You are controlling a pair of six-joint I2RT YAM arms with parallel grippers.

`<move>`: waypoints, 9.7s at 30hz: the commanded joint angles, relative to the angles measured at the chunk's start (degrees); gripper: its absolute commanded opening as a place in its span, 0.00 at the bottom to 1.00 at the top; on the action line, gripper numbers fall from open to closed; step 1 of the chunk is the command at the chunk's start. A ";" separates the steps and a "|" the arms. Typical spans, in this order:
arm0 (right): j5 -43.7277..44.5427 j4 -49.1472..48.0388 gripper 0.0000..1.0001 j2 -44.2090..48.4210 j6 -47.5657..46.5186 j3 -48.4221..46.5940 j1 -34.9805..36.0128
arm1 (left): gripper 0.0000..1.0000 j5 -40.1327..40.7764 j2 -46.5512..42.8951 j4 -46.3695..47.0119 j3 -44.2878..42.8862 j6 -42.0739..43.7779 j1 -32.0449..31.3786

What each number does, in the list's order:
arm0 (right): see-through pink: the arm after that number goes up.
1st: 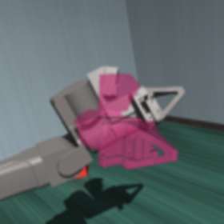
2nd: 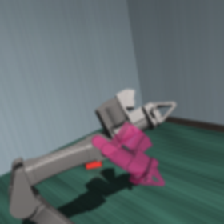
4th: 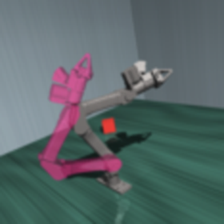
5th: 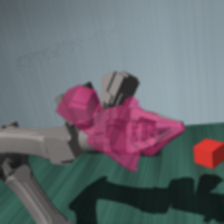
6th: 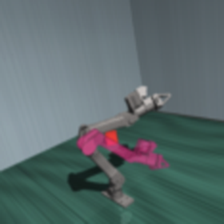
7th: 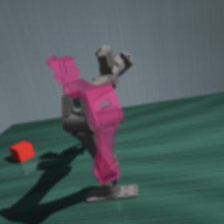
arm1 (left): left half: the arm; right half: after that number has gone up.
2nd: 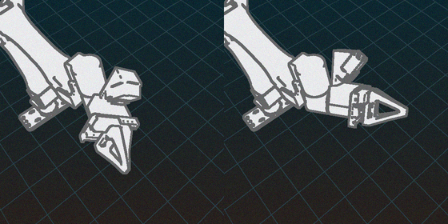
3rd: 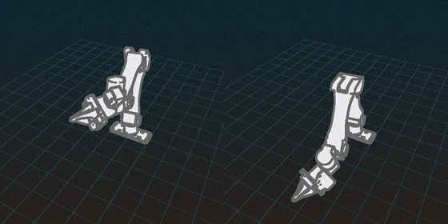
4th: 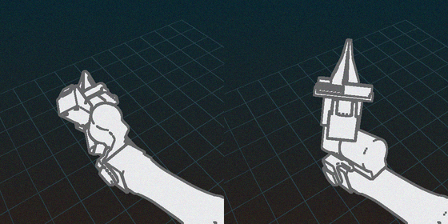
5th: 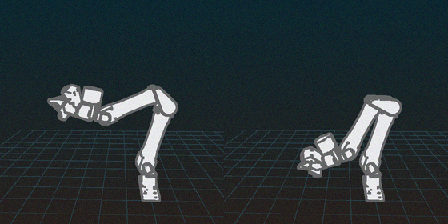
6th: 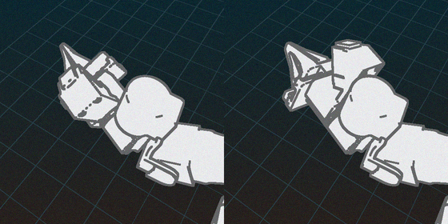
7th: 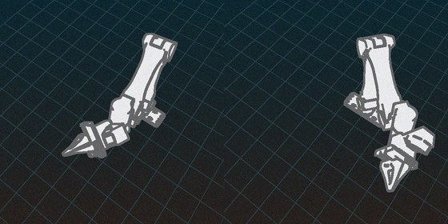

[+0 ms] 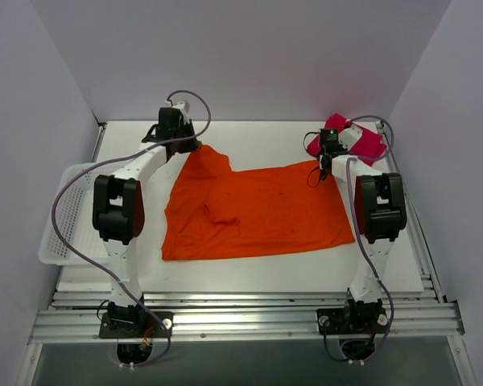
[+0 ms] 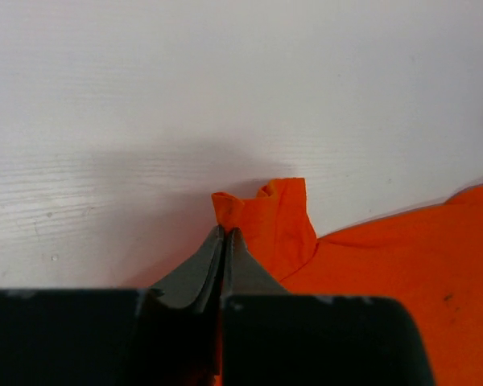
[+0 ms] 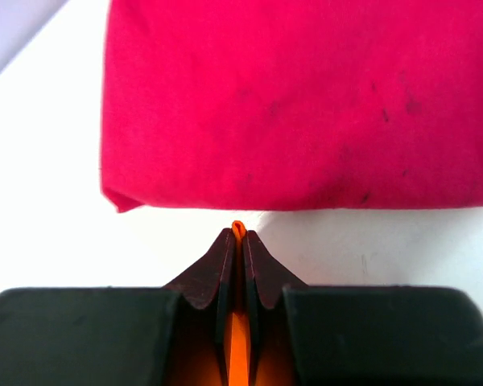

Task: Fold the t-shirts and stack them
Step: Fold the other side of the tshirt into a rectangle

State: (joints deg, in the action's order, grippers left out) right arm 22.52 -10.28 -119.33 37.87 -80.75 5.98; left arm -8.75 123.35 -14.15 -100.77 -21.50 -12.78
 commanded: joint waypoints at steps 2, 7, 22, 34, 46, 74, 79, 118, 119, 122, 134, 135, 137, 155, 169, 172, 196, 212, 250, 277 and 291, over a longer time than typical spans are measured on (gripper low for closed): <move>-0.20 -1.05 0.00 7.52 0.54 2.60 0.26 | 0.02 0.40 -6.71 -0.17 2.67 1.63 -0.41; -0.46 -0.97 0.00 12.88 1.16 5.95 0.35 | 0.02 1.02 -11.28 0.35 7.16 1.63 -0.93; 0.24 0.35 0.00 27.65 2.65 19.83 0.88 | 0.02 8.22 -32.80 -0.26 25.44 1.28 -6.73; 0.86 4.13 0.00 42.68 7.31 37.32 0.79 | 0.02 25.01 -56.63 -8.16 48.99 -6.70 -17.63; 5.34 13.89 1.00 46.99 15.04 43.83 0.70 | 0.94 35.81 -65.43 -15.55 59.11 -19.01 -25.10; -0.29 2.64 0.92 46.56 9.51 37.42 29.44 | 0.94 9.21 -37.14 25.05 52.36 -6.37 -13.86; 2.08 4.65 0.92 46.99 7.84 36.19 29.70 | 0.84 2.26 -32.47 25.93 49.80 -6.19 -12.36; 5.43 5.89 0.92 44.62 5.81 35.57 29.53 | 0.63 -1.18 -36.42 28.22 59.73 -5.67 -12.63; 5.43 5.80 0.92 44.62 5.81 35.57 29.53 | 0.63 -0.74 -36.95 27.78 59.29 -4.97 -12.63; 4.99 5.63 0.92 44.53 5.81 35.66 29.70 | 0.63 -0.21 -37.57 28.04 59.11 -4.52 -12.63; 3.49 4.83 0.92 43.92 5.46 35.75 29.62 | 0.62 -1.26 -30.02 29.35 56.74 -3.29 -12.45; 3.41 4.75 0.92 43.92 5.46 35.75 29.62 | 0.62 -1.53 -29.31 30.05 56.65 -3.20 -12.36; 3.14 4.66 0.92 43.83 5.38 35.84 29.53 | 0.62 -1.79 -27.73 30.06 56.12 -3.20 -12.45; 3.49 4.75 0.92 44.18 5.55 36.19 29.53 | 0.25 -1.35 -32.81 27.78 57.09 -3.55 -12.36; 3.49 4.92 0.91 44.97 5.64 36.54 29.62 | 0.20 1.10 -44.33 23.47 59.81 -5.05 -14.20; 3.05 4.66 0.92 45.15 5.81 36.72 29.62 | 0.36 1.81 -43.20 24.26 60.17 -4.96 -14.30; 3.49 4.83 0.92 44.53 5.81 36.63 29.71 | 0.52 1.02 -34.14 28.92 60.17 -4.70 -14.03; 3.32 4.66 0.92 43.83 5.73 36.54 29.71 | 0.14 1.63 -36.07 27.51 60.52 -4.70 -14.12; 6.13 9.14 0.93 48.14 6.52 34.87 31.11 | 0.94 46.80 -59.11 6.42 71.34 -32.56 -36.10; 3.76 5.89 0.92 42.16 4.94 34.61 31.29 | 0.60 27.74 -43.10 24.70 64.91 -16.56 -18.95; 4.11 5.89 0.93 42.07 5.20 35.05 31.38 | 0.59 28.18 -44.86 22.06 69.57 -19.72 -19.04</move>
State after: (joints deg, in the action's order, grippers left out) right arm 25.19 -3.77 -76.77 43.38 -44.07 36.86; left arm 19.44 79.33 7.84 -32.05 -40.18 -32.03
